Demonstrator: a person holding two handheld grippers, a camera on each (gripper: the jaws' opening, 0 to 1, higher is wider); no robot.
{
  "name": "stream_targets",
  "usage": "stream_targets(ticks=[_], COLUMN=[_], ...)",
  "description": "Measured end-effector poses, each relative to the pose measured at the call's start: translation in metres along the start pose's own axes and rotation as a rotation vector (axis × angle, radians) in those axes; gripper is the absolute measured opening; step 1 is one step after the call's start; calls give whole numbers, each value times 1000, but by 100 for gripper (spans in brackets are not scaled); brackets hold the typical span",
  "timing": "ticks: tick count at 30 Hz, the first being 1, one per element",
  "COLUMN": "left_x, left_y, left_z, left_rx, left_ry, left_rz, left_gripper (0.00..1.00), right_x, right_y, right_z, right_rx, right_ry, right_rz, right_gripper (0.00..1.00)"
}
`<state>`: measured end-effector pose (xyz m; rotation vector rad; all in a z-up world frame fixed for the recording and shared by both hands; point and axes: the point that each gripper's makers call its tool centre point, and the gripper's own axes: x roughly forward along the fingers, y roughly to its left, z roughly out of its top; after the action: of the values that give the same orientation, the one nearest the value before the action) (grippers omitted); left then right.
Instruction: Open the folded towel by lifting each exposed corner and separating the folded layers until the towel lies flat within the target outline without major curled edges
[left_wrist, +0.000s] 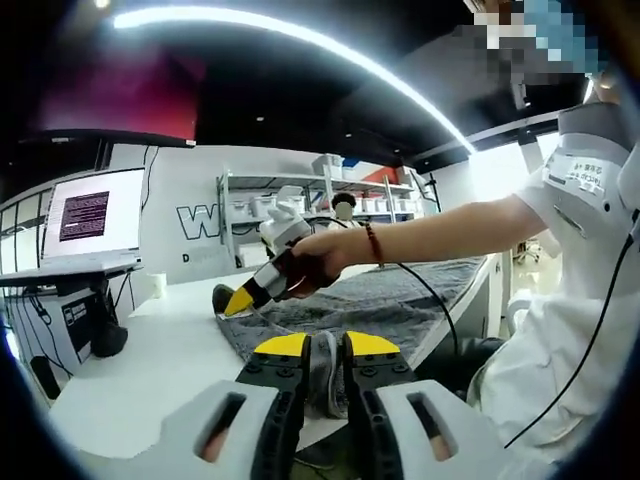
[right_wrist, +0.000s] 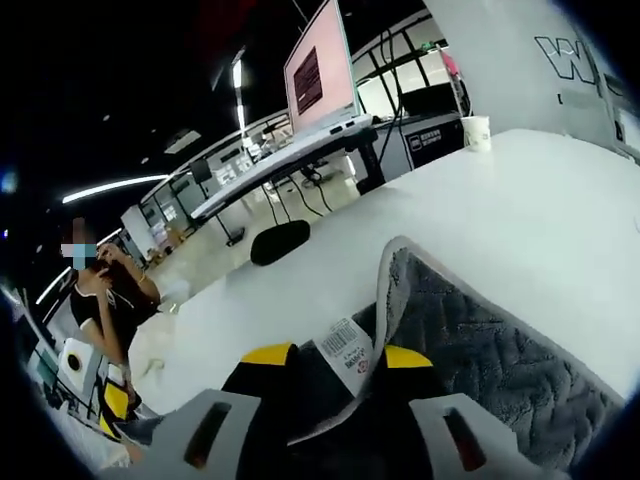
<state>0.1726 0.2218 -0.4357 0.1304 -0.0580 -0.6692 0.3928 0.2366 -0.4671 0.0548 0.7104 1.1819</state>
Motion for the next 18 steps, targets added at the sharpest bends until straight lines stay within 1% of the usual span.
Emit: stream_targets(ticks=[2,3,5,6,8,9,10,11,12,15,18], left_x=[2,6,8,8,7,5,3,2,0,-7,-11], left_y=[0,1,3,4,9,14,16,16,18,27,29], left_z=[-2,-7,-9,-9,-6,-2,-1,-1,0,3,2], left_rx=[0,-5,-7,-13,-23,-18,-8,-6,-21,-52,-65], left_ry=[12,35,46,46,31,16,12,12,7,-22,-30], left_rz=[-1,7,17,24,53,81,95,98,105,143,147], left_gripper=[9,8,3,3,3,3,3,3,3,3,3], right_x=[-1,0,1,1,1,1,1,1,1,3,2], right_y=[1,7,6,5,6,7,8,8,9,12,15], right_z=[0,-1,-1,-1,-1,-2,-1,-1,-1,1,3], right_rx=[-2,-8,-9,-8,-6,-1,-3,-8,-9,7,12], right_ry=[0,7,10,12,9,7,4,0,-3,-13,-24], right_rz=[5,30,21,21,27,35,38,43,48,62,73], right_gripper=[26,26,25,25,25,25,25,26,27,27,27])
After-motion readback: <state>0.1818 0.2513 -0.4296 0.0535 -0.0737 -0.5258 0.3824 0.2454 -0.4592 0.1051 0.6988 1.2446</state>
